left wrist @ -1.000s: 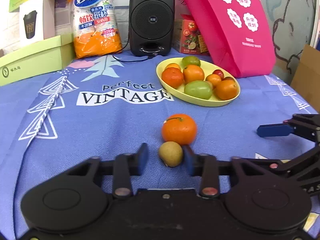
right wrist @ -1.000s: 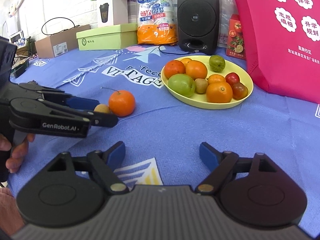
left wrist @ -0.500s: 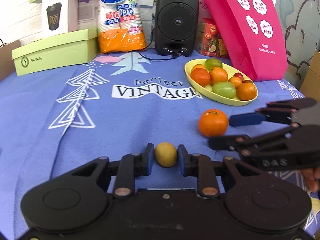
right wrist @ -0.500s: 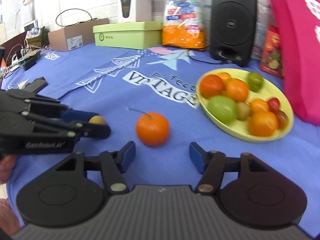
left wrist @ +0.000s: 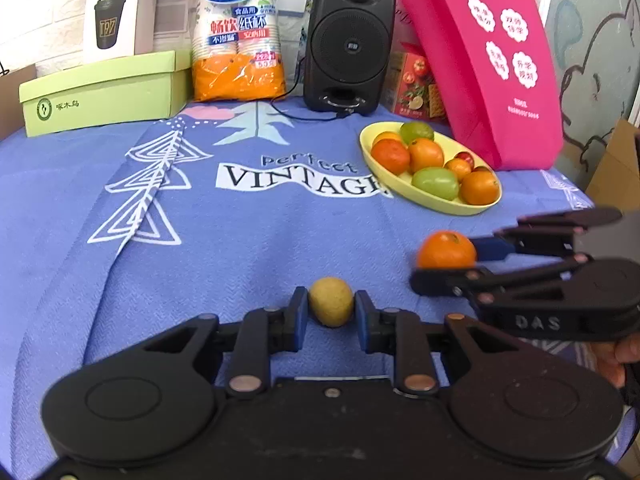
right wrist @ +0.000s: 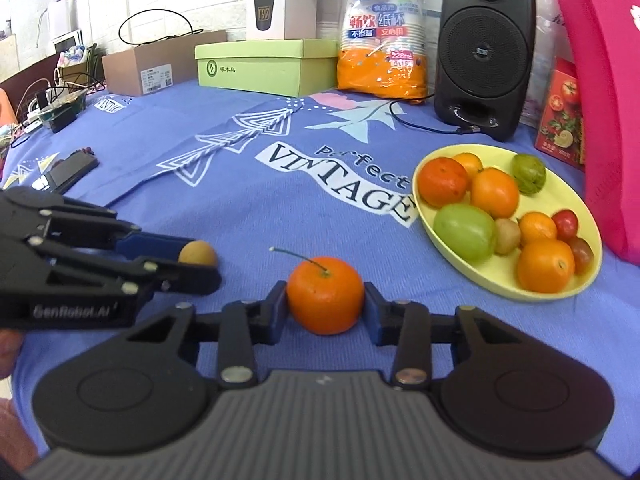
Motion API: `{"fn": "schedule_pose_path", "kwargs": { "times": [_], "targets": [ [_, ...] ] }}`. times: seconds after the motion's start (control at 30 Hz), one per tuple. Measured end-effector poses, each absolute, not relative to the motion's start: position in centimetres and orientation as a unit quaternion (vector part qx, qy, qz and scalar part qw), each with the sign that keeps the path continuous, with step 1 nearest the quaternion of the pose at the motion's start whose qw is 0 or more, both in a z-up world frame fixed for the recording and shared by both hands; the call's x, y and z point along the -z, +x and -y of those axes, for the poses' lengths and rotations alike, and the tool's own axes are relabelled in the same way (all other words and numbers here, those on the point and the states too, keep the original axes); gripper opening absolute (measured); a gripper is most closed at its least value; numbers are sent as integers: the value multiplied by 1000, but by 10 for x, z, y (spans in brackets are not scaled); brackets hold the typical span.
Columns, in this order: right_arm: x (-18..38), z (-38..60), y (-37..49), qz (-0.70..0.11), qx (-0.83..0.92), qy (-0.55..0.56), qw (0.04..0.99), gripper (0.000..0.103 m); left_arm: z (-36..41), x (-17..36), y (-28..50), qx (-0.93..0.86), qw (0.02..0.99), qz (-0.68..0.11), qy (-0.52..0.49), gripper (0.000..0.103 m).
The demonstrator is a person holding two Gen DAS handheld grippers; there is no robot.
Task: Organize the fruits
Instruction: 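Carry the kiwi and orange onto the yellow plate and release both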
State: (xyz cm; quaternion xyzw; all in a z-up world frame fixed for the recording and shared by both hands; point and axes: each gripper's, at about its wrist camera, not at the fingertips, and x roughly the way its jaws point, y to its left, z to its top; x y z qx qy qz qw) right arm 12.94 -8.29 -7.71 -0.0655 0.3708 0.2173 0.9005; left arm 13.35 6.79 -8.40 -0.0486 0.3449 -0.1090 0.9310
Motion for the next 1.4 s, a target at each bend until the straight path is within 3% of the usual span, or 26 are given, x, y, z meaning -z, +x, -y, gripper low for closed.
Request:
{"fn": "schedule_pose_path", "kwargs": {
  "times": [0.5,0.8,1.2,1.27,1.33,1.4],
  "targets": [
    [52,139,92,-345,-178,-54,920,38,-27,40,147,152,937,-316,7,24],
    [36,178,148,-327,-147,-61,932,38,13,26,236,190,926,-325,41,24],
    [51,206,253,-346,-132,-77,926,38,51,51,362,200,907,-367,59,26],
    [55,207,263,-347,-134,-77,925,38,54,55,370,197,906,-368,64,36],
    [58,205,269,-348,-137,-77,924,38,52,57,372,191,909,-366,58,62],
    [59,202,271,-352,-140,-80,922,40,46,56,372,185,913,-358,53,67]
  ]
}}
